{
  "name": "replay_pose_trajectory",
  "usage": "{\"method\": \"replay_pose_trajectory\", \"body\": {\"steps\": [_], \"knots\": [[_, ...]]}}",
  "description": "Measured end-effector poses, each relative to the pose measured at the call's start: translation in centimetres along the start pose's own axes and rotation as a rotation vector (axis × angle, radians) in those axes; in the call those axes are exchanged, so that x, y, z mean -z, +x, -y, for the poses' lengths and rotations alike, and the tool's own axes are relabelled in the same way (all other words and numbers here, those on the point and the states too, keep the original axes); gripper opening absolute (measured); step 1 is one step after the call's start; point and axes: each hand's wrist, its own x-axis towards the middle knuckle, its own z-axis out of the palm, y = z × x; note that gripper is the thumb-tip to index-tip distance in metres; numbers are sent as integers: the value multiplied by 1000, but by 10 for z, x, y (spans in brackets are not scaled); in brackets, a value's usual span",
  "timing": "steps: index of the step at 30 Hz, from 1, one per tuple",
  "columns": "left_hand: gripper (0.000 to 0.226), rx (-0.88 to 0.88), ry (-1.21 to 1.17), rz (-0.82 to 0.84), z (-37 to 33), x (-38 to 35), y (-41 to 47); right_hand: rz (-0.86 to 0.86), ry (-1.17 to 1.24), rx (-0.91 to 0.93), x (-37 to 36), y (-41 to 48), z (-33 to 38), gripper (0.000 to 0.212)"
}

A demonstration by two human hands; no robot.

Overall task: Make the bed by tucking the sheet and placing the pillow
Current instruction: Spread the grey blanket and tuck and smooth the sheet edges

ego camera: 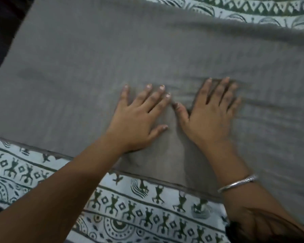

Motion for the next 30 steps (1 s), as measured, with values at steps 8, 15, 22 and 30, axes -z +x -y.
{"method": "replay_pose_trajectory", "body": {"steps": [8, 15, 22, 30], "knots": [[71, -154, 72, 3, 85, 4, 30, -45, -25, 5, -1, 47, 71, 89], [66, 238, 22, -71, 169, 15, 45, 1, -68, 495, -4, 61, 143, 75], [71, -14, 29, -40, 163, 7, 36, -63, 12, -239, 7, 101, 135, 84], [62, 335, -41, -106, 224, 19, 50, 34, 76, 416, 2, 129, 229, 79]]}}
